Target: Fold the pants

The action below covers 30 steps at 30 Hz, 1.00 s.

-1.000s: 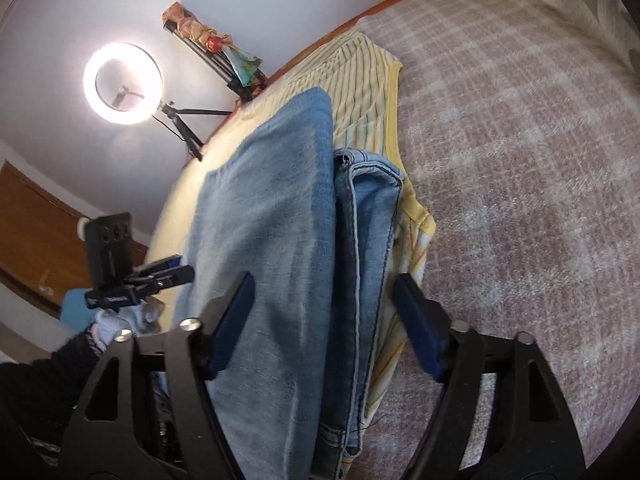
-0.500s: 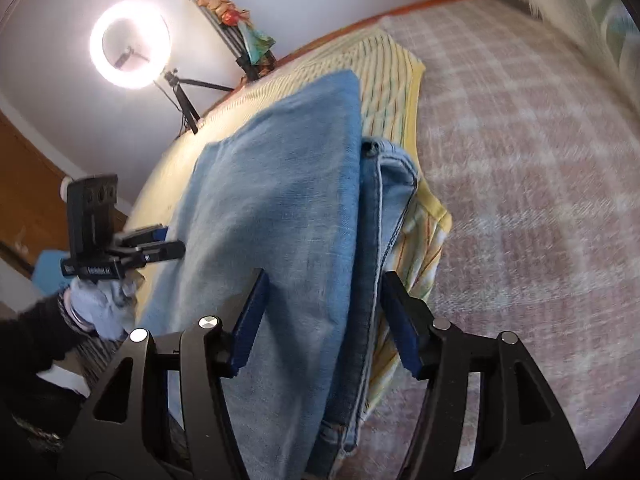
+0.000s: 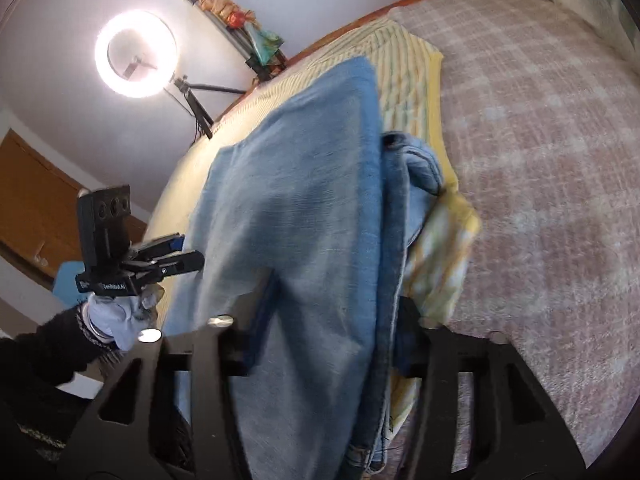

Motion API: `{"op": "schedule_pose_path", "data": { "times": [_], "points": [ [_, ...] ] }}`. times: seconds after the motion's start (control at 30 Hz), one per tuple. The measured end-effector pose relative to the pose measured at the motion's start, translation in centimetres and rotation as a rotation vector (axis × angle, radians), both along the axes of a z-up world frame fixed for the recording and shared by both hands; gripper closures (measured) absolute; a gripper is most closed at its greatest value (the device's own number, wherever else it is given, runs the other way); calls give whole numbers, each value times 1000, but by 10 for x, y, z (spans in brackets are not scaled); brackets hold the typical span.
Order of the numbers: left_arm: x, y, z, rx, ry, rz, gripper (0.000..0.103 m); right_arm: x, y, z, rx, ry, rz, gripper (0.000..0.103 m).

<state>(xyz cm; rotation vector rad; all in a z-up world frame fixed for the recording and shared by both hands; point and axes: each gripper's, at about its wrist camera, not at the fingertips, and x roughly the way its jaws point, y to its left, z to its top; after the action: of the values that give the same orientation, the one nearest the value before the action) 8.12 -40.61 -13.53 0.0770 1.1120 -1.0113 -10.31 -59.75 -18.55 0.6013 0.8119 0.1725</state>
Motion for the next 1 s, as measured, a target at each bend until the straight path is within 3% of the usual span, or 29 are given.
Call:
{"op": "schedule_pose_path", "data": {
  "times": [0.07, 0.13, 0.17, 0.27, 0.33, 0.37, 0.4, 0.43, 0.5, 0.53, 0.63, 0.77, 1.0],
  "points": [
    [0, 1, 2, -12, 5, 2, 44, -2, 5, 6, -28, -8, -5, 70],
    [-2, 2, 7, -29, -6, 3, 64, -6, 5, 14, -28, -17, -15, 74],
    [-3, 3, 9, -33, -13, 3, 66, -8, 7, 18, -38, -23, -18, 75],
    [-4, 6, 10, -42, -25, 0, 67, -8, 21, 28, -139, -19, -10, 75],
    [-1, 8, 7, -52, -7, 7, 64, -5, 19, 27, -129, 4, -20, 74],
    [1, 8, 4, -51, 9, 15, 57, -4, 16, 24, -108, 15, -25, 74],
    [3, 7, 1, -46, 32, 16, 41, -3, 12, 20, -86, 26, -37, 74],
    [4, 6, -2, -53, 53, 16, 40, -1, 12, 19, -81, 33, -45, 74],
    [1, 4, -1, -81, 46, 19, 43, -3, 19, 24, -126, 27, -61, 74],
    [-1, 2, 1, -83, 33, 17, 56, -4, 25, 29, -171, 19, -62, 74],
    [-8, 3, 12, -110, -9, 4, 73, -12, 42, 47, -272, -17, -68, 75],
    [-11, 7, 27, -143, -25, -15, 78, -17, 50, 61, -324, -27, -68, 76],
    [-14, -2, 53, -190, -53, -58, 84, -21, 43, 74, -289, -49, -87, 78]
  ]
}}
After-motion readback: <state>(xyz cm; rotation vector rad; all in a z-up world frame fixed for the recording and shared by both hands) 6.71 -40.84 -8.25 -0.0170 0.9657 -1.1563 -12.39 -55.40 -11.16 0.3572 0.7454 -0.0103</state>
